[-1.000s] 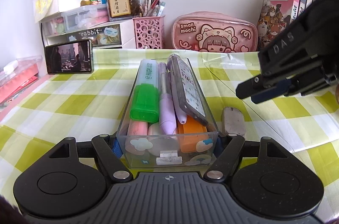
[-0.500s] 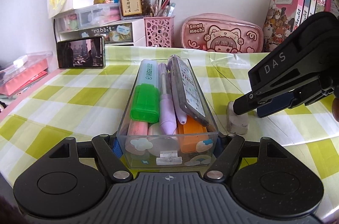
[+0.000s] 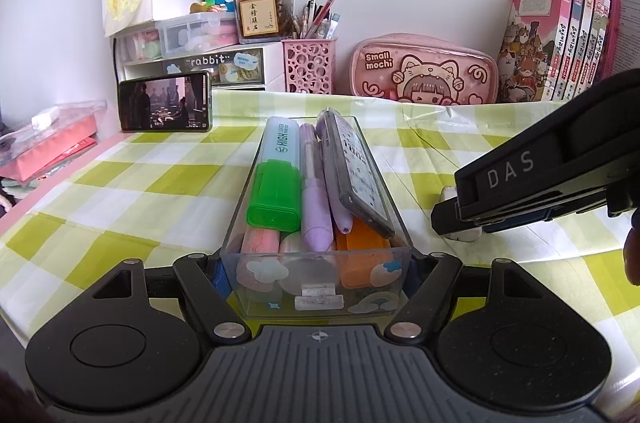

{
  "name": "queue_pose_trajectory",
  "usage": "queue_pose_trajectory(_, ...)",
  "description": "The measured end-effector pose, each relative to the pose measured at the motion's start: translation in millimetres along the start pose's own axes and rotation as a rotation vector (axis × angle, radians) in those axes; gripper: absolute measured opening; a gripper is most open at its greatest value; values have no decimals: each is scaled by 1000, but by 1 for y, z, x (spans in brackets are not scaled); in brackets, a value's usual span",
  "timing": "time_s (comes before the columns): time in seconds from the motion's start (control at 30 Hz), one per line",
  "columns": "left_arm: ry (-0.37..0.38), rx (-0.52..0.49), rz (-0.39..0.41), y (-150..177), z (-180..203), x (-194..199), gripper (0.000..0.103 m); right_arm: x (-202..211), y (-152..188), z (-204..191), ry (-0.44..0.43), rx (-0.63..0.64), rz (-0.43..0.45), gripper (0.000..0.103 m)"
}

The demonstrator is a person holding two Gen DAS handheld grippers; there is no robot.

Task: Organize stationery
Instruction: 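Grasp the white eraser on the table with the right tool, then lift the white eraser with the right tool and carry it over the box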

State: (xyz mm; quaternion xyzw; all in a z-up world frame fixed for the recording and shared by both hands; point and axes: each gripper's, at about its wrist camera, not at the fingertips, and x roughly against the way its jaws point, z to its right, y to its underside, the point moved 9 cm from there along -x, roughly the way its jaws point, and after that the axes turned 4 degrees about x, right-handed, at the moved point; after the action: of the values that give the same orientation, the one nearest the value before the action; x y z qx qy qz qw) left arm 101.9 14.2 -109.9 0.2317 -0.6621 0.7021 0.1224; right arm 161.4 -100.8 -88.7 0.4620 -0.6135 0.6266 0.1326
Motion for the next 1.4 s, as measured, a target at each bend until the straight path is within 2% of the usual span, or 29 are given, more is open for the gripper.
queue_pose_trajectory(0.17,1,-5,11,1,0,1,73,-3,-1,-7,26,45,19,57)
queue_pose_trajectory(0.2,1,-6,12,2,0,2,73,-4,-1,-5,36,47,22,54)
queue_pose_trajectory(0.27,1,-12,14,2,0,2,73,-2,-1,-1,60,34,20,49)
queue_pose_trajectory(0.4,0,-14,18,2,0,2,73,4,1,9,83,6,44,48)
queue_pose_trajectory(0.83,-4,-16,20,2,0,2,73,28,-9,18,18,-66,124,47)
queue_pose_trajectory(1.2,-3,-17,21,2,0,2,73,29,-19,33,-117,-261,99,47)
queue_pose_trajectory(1.4,-3,-17,21,2,0,2,73,33,-28,25,-147,-263,104,47)
